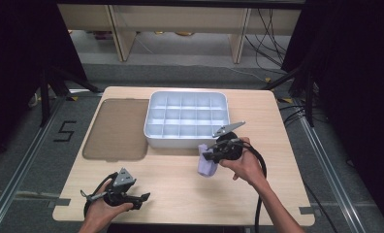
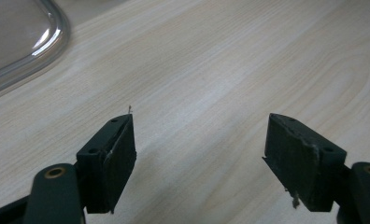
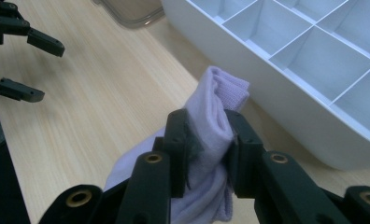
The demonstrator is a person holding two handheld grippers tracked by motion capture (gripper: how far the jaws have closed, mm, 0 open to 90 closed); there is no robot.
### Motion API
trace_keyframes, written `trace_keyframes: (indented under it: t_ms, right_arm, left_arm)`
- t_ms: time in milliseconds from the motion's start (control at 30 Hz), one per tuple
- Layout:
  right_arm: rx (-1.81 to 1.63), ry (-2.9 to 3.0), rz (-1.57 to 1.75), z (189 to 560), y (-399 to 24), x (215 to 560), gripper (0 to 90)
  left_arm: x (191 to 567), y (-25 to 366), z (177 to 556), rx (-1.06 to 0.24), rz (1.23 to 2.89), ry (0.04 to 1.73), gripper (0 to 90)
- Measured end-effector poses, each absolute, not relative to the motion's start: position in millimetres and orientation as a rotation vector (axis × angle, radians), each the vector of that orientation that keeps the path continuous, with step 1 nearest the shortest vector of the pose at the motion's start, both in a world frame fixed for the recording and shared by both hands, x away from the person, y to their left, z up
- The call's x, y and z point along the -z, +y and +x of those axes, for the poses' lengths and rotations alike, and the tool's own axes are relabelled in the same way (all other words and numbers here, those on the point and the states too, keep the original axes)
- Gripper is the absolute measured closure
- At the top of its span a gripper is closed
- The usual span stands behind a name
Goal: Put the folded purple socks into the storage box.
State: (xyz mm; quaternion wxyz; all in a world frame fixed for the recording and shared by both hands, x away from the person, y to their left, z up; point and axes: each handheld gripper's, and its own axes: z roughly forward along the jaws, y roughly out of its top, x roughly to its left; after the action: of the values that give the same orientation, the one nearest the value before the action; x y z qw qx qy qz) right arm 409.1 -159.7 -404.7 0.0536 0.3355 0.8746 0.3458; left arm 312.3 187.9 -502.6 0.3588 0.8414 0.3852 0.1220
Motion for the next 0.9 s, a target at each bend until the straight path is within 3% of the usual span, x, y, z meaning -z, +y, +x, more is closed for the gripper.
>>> trace_keyframes:
  t_ms: [900]
  right_arm:
    - [-0.968,2.53,1.096,469,-173,342,73.3]
  left_arm:
    - [503,190,309,-0.317,2.197,0.952,24.1]
